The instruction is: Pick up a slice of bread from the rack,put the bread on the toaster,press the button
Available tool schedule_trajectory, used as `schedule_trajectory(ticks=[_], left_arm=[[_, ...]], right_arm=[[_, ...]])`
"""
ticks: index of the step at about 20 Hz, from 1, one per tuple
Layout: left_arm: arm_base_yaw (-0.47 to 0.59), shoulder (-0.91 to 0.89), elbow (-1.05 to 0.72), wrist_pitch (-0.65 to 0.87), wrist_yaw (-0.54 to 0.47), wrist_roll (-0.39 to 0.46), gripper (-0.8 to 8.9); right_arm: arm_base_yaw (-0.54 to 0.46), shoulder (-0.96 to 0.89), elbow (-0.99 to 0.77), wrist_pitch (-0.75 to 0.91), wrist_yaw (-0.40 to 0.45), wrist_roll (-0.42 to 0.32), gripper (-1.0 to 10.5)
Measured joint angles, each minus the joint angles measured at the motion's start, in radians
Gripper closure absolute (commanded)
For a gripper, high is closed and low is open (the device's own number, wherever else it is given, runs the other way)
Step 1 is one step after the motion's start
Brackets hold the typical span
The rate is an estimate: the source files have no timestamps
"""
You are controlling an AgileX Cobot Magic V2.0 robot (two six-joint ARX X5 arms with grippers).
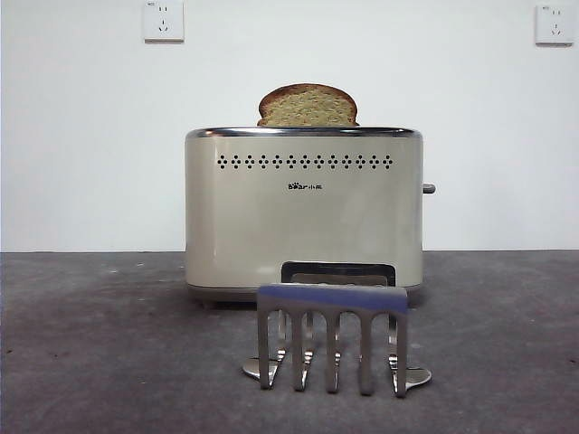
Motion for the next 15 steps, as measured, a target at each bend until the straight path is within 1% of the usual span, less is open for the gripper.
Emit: schedule_trajectory(ticks=[4,8,9,11,13,14,15], left_arm=[[0.000,0.000,0.000,0.000,0.000,0.000,8.18],[0.008,-0.001,0.000,0.000,0.000,0.006,8.17],[0.019,-0.004,0.000,0.000,0.000,0.034,8.17],[0.060,-0.021,-0.006,0.030,0.002,0.144,8.18],[0.125,-0.079,-0.076,0.213,0.034,0.242,8.17],[0.173,-0.133,-0.160,0.372,0.085,0.285,8.18],[0.217,-0.187,-0.252,0.516,0.129,0.308,8.17]], right_arm=[[0.000,0.030,0.000,-0.064,0.018,0.000,9.5],[0.000,0.076,0.000,-0.087,0.023,0.000,9.5],[0.000,0.087,0.000,-0.087,0.023,0.000,9.5],[0.000,0.108,0.000,-0.087,0.026,0.000,9.5],[0.000,0.129,0.000,-0.087,0.026,0.000,9.5],[0.000,0.140,0.000,-0.087,0.026,0.000,9.5],[0.000,0.150,0.000,-0.087,0.026,0.000,9.5]])
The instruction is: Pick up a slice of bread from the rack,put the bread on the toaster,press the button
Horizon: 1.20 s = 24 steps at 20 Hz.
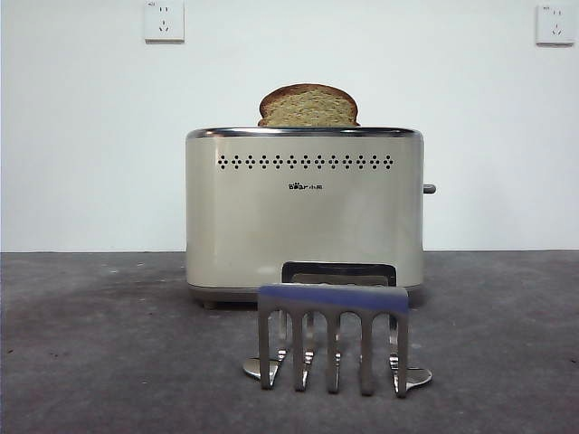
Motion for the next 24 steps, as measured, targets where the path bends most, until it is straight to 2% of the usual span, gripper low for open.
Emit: schedule_trajectory(ticks=[2,5,7,10,13,15,19,24], left_arm=[[0.102,-0.140,-0.248,0.316,0.043,0.005,8.17],[0.254,-0.349,-0.684,0.747,0.044,-0.050,8.17],[0.309,-0.478,-0.957,0.890,0.045,-0.109,8.17],[0.362,-0.693,-1.240,0.880,0.045,-0.148,8.17],[0.380,-0.861,-1.377,0.884,0.045,-0.175,8.17],[0.380,-0.919,-1.385,0.798,0.035,-0.186,8.17],[0.379,-0.998,-1.385,0.649,-0.076,-0.212,8.17],[0.377,-1.019,-1.385,0.634,-0.102,-0.236,8.17]], right_arm=[[0.000,0.017,0.000,0.000,0.000,0.000,9.5],[0.000,0.034,0.000,0.000,0.000,0.000,9.5],[0.000,0.037,0.000,0.001,0.000,0.000,9.5],[0.000,0.037,0.000,0.001,0.000,0.000,9.5],[0.000,0.037,0.000,0.000,0.000,0.000,9.5],[0.000,0.038,0.000,0.001,0.000,0.000,9.5],[0.000,0.038,0.000,0.001,0.000,0.000,9.5],[0.000,0.038,0.000,0.001,0.001,0.000,9.5]])
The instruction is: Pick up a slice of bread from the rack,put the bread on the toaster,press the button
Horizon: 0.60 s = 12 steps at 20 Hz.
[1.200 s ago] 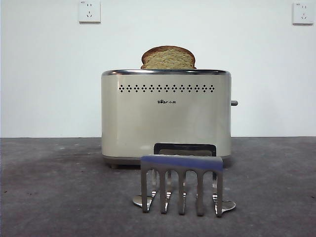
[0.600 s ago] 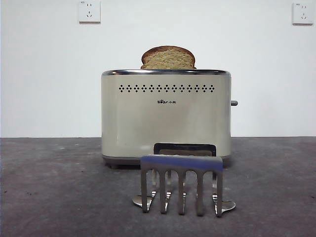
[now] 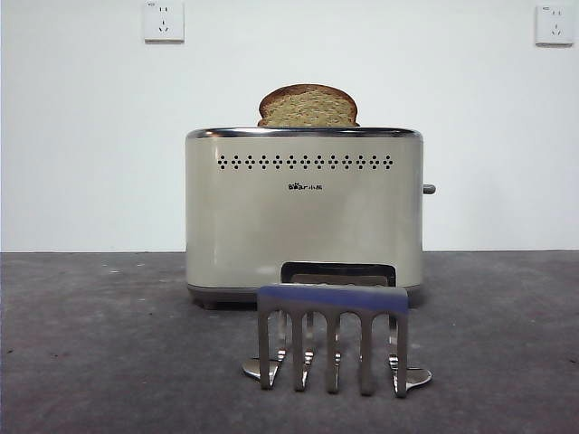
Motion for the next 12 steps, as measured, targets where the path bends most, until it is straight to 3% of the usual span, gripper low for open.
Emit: schedule_trajectory(ticks=[12], left_arm=[[0.000,0.058,0.000,0.002,0.004,-0.039,8.17]], right_arm=[[0.000,0.000,0.000,0.000,0.002,0.000,9.5]])
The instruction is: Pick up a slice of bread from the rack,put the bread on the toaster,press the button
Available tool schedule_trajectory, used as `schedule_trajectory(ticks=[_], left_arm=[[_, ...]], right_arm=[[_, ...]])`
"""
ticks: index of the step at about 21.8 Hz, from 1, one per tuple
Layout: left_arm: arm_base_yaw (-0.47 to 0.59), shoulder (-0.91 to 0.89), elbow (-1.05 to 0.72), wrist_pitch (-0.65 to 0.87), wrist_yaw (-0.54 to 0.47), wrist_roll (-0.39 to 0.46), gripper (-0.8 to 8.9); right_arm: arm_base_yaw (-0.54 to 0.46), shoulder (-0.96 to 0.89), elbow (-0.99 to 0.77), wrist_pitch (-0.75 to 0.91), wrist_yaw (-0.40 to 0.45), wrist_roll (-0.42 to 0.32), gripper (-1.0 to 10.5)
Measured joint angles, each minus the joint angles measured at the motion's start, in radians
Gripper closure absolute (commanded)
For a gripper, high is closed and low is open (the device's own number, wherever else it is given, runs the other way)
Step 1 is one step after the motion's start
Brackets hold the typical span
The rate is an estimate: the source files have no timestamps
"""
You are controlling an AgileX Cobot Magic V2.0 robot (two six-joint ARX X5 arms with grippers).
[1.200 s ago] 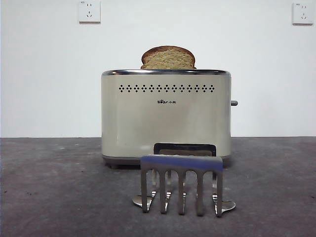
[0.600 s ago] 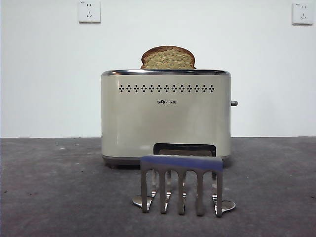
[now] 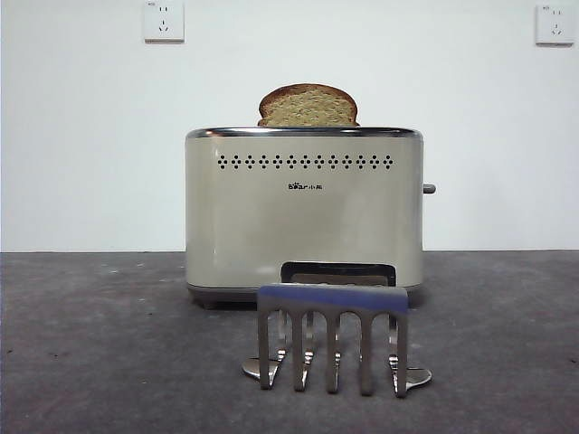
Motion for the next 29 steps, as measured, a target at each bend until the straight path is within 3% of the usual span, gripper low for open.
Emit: schedule_trajectory(ticks=[6,9,12,16,19,22,29], left_arm=[[0.000,0.037,0.000,0.000,0.000,0.000,8.17],[0.000,0.049,0.000,0.000,0.000,0.000,8.17],[0.000,0.064,0.000,0.000,0.000,0.000,8.17],[0.000,0.085,0.000,0.000,0.000,0.000,8.18],[0.000,0.098,0.000,0.000,0.000,0.000,8.17],[0.000,0.106,0.000,0.000,0.000,0.000,8.17],[0.000,0.115,0.000,0.000,0.000,0.000,8.17]], right_arm=[[0.000,-0.001,0.000,0.002,0.038,0.000,9.5],[0.009,-0.101,-0.076,0.077,0.045,0.000,9.5],[0.028,-0.321,-0.278,0.274,0.068,-0.026,9.5],[0.030,-0.616,-0.635,0.558,0.264,-0.084,9.5],[0.039,-0.830,-0.898,0.724,0.330,-0.116,9.5],[0.039,-0.971,-1.085,0.908,0.293,-0.127,9.5],[0.039,-1.126,-1.342,1.102,0.012,-0.150,9.5]])
